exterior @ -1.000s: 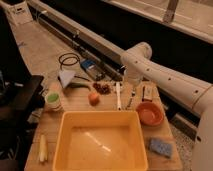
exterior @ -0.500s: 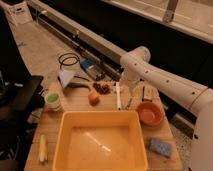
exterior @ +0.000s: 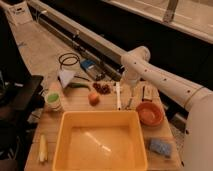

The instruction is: Wipe red bowl with brush

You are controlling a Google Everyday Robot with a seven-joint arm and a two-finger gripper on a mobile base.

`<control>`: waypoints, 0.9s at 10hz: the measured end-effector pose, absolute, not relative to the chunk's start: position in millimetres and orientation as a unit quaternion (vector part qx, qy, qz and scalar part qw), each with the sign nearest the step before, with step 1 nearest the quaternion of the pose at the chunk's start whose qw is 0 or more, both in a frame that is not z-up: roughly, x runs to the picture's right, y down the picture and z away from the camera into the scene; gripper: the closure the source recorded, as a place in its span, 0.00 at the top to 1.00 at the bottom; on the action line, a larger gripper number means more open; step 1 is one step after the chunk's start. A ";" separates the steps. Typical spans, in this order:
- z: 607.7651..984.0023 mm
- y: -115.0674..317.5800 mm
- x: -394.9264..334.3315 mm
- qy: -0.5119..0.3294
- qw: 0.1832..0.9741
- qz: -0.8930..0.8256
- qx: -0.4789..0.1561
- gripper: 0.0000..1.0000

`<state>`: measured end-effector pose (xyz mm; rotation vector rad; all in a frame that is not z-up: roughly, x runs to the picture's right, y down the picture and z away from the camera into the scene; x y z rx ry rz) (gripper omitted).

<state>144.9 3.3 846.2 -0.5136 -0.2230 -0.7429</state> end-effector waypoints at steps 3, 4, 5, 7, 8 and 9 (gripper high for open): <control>878.1 3.7 139.5 -0.146 0.887 -0.362 -0.246 0.65; 890.9 5.3 134.3 -0.167 0.886 -0.360 -0.238 0.65; 900.5 7.6 128.1 -0.185 0.884 -0.359 -0.235 0.65; 914.7 14.6 122.2 -0.210 0.879 -0.356 -0.236 0.65; 923.6 22.2 114.8 -0.227 0.873 -0.358 -0.241 0.65; 930.2 29.1 106.5 -0.239 0.867 -0.362 -0.247 0.65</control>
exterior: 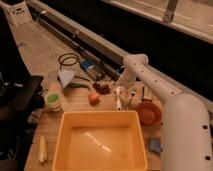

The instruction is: Wipe red bowl with brush

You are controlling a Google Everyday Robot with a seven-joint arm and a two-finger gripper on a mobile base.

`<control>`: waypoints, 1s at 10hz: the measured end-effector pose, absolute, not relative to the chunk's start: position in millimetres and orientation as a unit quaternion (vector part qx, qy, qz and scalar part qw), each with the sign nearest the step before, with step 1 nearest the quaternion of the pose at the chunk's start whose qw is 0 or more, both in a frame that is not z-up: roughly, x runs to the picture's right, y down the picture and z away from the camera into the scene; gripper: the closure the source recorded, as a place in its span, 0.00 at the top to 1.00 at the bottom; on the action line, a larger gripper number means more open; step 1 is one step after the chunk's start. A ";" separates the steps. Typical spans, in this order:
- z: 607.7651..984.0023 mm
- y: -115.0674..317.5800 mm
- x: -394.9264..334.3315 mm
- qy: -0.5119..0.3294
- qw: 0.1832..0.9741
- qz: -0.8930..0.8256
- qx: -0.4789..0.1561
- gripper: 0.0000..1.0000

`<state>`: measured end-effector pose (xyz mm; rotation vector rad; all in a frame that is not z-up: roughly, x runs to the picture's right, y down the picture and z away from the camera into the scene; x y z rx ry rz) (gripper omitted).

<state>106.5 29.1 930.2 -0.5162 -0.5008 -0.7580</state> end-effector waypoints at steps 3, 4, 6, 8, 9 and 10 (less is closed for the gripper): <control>945.7 50.8 89.4 -0.264 0.847 -0.373 -0.273 0.65; 947.9 54.1 88.3 -0.266 0.843 -0.375 -0.280 0.65; 953.5 62.1 82.6 -0.272 0.835 -0.378 -0.294 0.64; 955.3 68.8 87.1 -0.269 0.830 -0.384 -0.303 0.49; 954.1 70.3 88.1 -0.266 0.827 -0.390 -0.306 0.38; 953.6 70.0 87.3 -0.263 0.826 -0.394 -0.306 0.29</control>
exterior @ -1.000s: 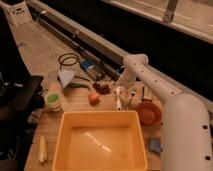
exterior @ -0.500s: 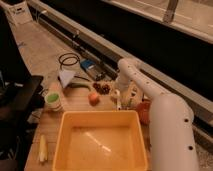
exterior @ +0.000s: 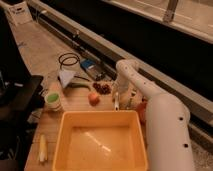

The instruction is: Wipe red bowl with brush

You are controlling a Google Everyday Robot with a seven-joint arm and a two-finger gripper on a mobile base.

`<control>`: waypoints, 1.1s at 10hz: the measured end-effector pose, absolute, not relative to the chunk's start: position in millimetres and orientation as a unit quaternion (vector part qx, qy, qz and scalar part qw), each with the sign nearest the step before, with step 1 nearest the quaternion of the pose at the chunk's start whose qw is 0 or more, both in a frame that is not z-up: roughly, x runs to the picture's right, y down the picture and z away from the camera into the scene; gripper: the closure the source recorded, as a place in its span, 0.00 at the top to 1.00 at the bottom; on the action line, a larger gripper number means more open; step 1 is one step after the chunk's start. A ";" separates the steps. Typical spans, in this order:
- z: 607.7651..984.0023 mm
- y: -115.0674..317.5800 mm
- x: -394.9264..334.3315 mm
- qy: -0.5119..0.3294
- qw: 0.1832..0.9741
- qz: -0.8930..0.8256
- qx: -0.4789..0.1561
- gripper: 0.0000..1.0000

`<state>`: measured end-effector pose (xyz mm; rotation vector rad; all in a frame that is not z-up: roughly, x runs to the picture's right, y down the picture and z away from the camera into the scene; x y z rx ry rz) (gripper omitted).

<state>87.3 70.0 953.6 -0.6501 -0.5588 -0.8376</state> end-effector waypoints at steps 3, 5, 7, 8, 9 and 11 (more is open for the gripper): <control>951.8 68.9 91.8 -0.252 0.825 -0.401 -0.308 0.02; 945.1 60.2 94.7 -0.236 0.831 -0.403 -0.302 0.00; 931.5 39.3 101.3 -0.206 0.846 -0.396 -0.293 0.00; 924.7 28.8 107.6 -0.192 0.853 -0.390 -0.288 0.00; 916.1 11.9 118.6 -0.171 0.865 -0.380 -0.280 0.00; 904.1 -12.1 130.7 -0.146 0.881 -0.361 -0.269 0.00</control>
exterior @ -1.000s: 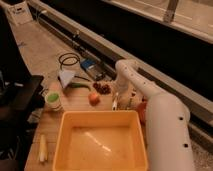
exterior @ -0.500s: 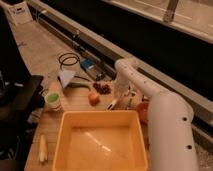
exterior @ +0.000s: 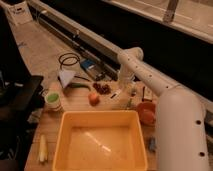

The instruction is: Wipe red bowl with brush

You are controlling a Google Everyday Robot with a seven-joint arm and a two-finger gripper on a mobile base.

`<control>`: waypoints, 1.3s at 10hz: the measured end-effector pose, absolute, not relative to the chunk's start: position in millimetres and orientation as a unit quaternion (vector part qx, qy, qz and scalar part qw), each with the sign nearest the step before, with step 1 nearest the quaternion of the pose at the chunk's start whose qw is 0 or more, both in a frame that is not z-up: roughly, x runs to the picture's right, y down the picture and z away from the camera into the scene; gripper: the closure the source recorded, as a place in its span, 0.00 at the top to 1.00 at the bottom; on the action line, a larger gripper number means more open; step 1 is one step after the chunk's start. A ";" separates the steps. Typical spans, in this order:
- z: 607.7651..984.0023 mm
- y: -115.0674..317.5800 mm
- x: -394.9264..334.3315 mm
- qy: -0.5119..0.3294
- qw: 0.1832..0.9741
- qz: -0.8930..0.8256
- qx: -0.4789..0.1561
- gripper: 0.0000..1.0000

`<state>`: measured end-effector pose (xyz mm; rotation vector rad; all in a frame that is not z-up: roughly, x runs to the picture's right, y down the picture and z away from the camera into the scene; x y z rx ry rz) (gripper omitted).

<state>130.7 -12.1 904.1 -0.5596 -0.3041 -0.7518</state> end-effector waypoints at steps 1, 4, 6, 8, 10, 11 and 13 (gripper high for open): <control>899.0 -22.0 140.9 -0.133 0.889 -0.345 -0.269 0.00; 864.5 -32.6 174.2 -0.104 0.904 -0.300 -0.287 0.00; 831.1 -19.0 190.6 -0.099 0.907 -0.283 -0.295 0.00; 794.4 -3.0 201.4 -0.094 0.913 -0.271 -0.290 0.00; 764.9 11.0 206.6 -0.094 0.920 -0.261 -0.276 0.00; 748.7 22.4 212.3 -0.098 0.926 -0.249 -0.266 0.00; 731.0 45.7 214.3 -0.112 0.934 -0.225 -0.255 0.00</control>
